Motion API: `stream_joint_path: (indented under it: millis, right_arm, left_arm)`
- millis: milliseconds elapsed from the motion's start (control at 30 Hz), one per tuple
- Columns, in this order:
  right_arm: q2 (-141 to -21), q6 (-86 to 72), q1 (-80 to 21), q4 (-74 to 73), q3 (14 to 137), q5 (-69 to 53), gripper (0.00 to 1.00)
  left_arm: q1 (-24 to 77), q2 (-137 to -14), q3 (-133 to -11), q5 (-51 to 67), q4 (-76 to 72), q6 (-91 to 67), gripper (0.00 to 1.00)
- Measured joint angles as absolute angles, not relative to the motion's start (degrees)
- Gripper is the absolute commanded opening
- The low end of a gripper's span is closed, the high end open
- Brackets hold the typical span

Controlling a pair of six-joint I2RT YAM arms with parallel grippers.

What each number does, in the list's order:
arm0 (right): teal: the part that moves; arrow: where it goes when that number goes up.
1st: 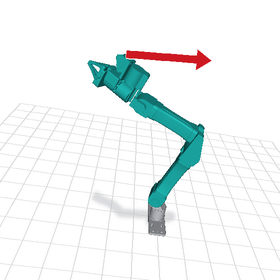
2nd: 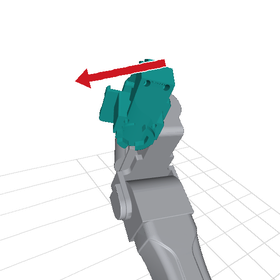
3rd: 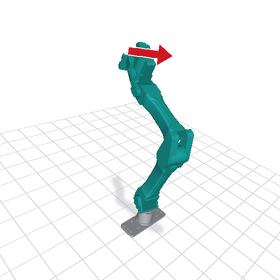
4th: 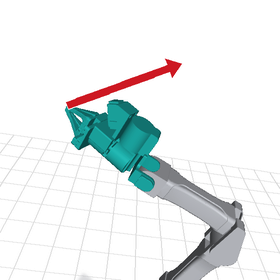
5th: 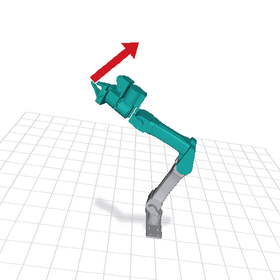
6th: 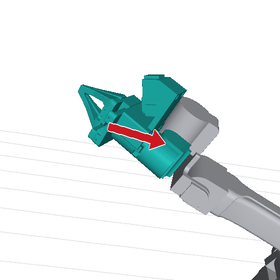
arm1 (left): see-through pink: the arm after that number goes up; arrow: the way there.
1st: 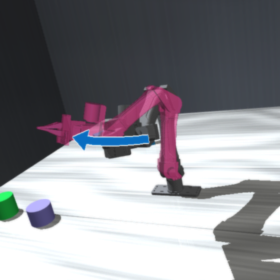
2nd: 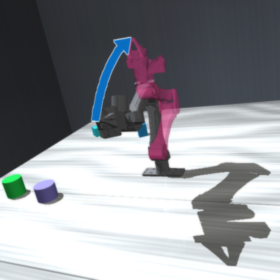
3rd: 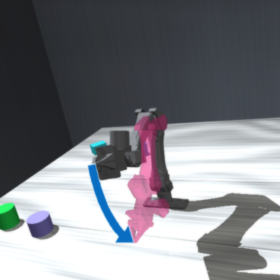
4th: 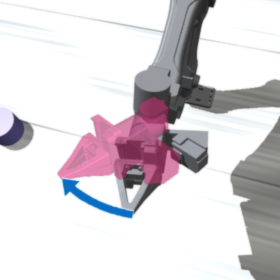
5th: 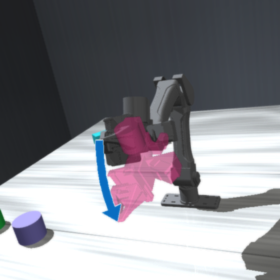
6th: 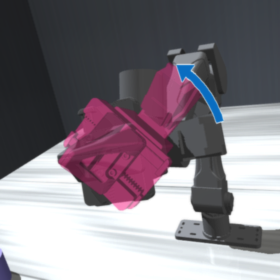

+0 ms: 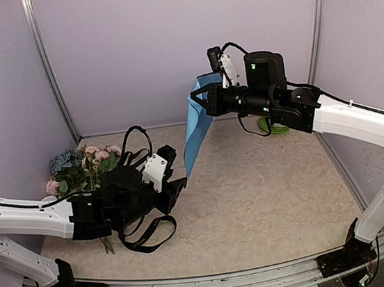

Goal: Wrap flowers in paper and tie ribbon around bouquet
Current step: Pass from the right arm to the left

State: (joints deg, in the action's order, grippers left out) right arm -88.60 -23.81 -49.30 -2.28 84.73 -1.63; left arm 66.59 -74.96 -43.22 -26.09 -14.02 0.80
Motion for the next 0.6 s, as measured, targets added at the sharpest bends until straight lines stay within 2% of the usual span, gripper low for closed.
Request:
stream_joint_path:
  millis: [133,333,467,600]
  right_arm:
    - [-88.6,-23.77,-49.3,-2.28,84.73,-1.63,0.0]
    - [-88.6,-23.66,-49.3,-2.28,84.73,-1.63,0.0]
    - [-88.6,-23.64,-49.3,-2.31,84.73,-1.63,0.0]
    - [-88.6,-23.64,-49.3,-2.31,84.73,-1.63,0.0]
  left_arm:
    - [65.89,-74.85,-43.22,-26.13,-14.04,0.34,0.37]
    - [64.62,-74.59,-43.22,-28.05,-14.09,-0.67,0.35]
    - [64.03,-74.59,-43.24,-30.24,-14.04,-1.3,0.37]
    - [63.77,-75.0,-43.68,-30.41,-13.98,-1.56,0.44]
